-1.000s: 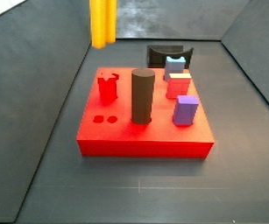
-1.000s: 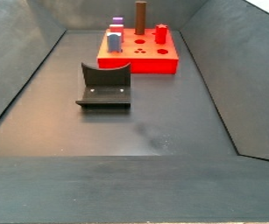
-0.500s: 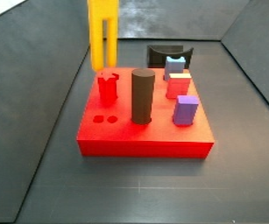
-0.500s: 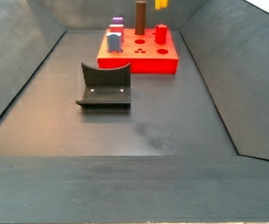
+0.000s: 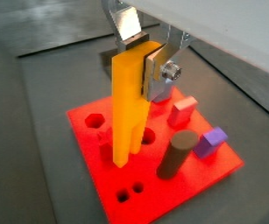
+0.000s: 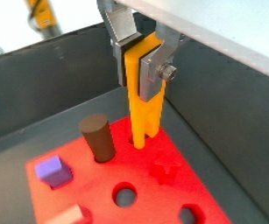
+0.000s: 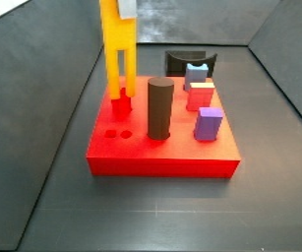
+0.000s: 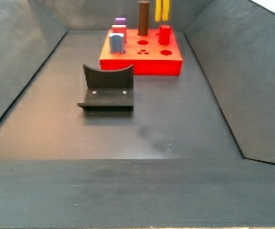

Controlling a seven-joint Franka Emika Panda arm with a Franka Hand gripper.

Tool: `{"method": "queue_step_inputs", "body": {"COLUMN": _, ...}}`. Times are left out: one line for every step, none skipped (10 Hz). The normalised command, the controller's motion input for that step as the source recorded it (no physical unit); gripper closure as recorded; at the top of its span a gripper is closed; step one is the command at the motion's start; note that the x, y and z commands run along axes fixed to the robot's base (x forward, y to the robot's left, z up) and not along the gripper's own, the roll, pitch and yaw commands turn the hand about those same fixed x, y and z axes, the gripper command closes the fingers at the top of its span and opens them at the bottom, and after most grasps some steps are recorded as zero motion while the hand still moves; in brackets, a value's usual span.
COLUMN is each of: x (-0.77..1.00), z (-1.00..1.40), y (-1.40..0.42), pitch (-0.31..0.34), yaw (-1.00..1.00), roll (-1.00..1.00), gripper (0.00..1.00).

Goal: Pick up the square-circle object. Move up. Rotate the square-circle object. Place the square-circle object on the fixture. Regrasp the square-circle object. Move to above the board. Insert the square-circle object.
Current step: Insert the square-circle object.

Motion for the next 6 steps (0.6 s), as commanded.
{"method": "queue_step_inputs", "body": {"x": 0.01, "z": -0.09, "y": -0.2, "pitch": -0.01, "yaw": -0.95, "roll": 0.0, "gripper": 1.0}}
{"method": "queue_step_inputs", "body": {"x": 0.05, "z": -0.05, "y": -0.27, "pitch": -0.02, "yaw": -0.89, "roll": 0.0, "gripper": 1.0}}
{"method": "queue_step_inputs", "body": {"x": 0.0, "z": -0.2, "y": -0.46, "pitch": -0.043, "yaw": -0.37, "roll": 0.14, "gripper": 1.0}}
{"method": "queue_step_inputs", "body": {"x": 0.0, "z": -0.39, "y": -0.18, "pitch": -0.143, "yaw": -0.01, "roll": 0.07, "gripper": 1.0}}
{"method": "queue_step_inputs", "body": {"x": 0.0, "z": -0.39, "y": 0.0, "pitch": -0.151, "yaw": 0.0, "roll": 0.0, "gripper": 1.0}}
{"method": "queue_step_inputs", "body": {"x": 0.0, "z": -0.28, "y": 0.0, "pitch": -0.076, "yaw": 0.0, "roll": 0.0, "gripper": 1.0}}
